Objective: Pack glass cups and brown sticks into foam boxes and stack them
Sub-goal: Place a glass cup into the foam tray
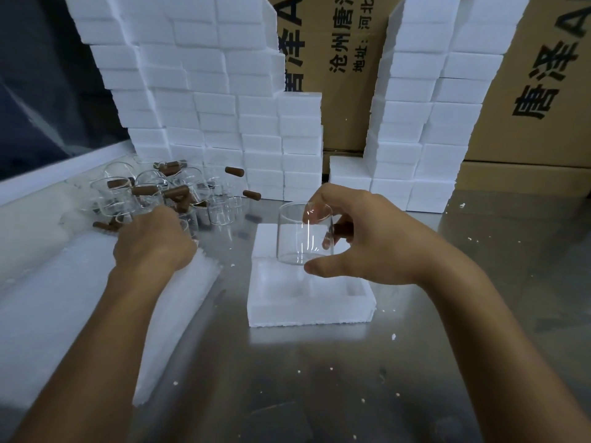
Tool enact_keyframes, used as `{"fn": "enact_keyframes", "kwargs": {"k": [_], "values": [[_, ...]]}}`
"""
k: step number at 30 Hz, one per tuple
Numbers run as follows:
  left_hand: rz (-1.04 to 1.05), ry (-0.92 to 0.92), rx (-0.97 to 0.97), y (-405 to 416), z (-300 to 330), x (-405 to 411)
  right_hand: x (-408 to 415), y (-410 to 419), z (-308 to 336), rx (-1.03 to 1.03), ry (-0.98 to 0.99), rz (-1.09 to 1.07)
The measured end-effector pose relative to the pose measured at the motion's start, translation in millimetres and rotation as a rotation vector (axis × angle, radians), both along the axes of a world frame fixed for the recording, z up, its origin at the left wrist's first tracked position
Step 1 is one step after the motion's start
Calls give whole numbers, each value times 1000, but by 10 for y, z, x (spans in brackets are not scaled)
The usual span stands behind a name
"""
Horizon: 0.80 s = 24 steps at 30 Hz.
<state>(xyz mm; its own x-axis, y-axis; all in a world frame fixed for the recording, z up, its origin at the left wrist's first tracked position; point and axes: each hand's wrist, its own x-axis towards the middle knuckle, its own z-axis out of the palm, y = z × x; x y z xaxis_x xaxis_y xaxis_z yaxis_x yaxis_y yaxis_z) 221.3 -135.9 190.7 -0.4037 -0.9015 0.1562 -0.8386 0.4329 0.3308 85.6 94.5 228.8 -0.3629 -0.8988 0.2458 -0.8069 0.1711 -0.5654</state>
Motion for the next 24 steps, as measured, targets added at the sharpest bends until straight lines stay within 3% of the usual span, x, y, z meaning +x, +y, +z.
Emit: {"fn": "enact_keyframes", "kwargs": {"k": [12,20,24], "values": [[52,78,-39,14,-82,-21,-41,7,-35,12,-10,-34],[-177,555,-319,164,84,-87,-82,18,-66,5,-7,-65],[-414,702,-322,349,112,-185,-118,37,-68,-8,-10,-69]]}}
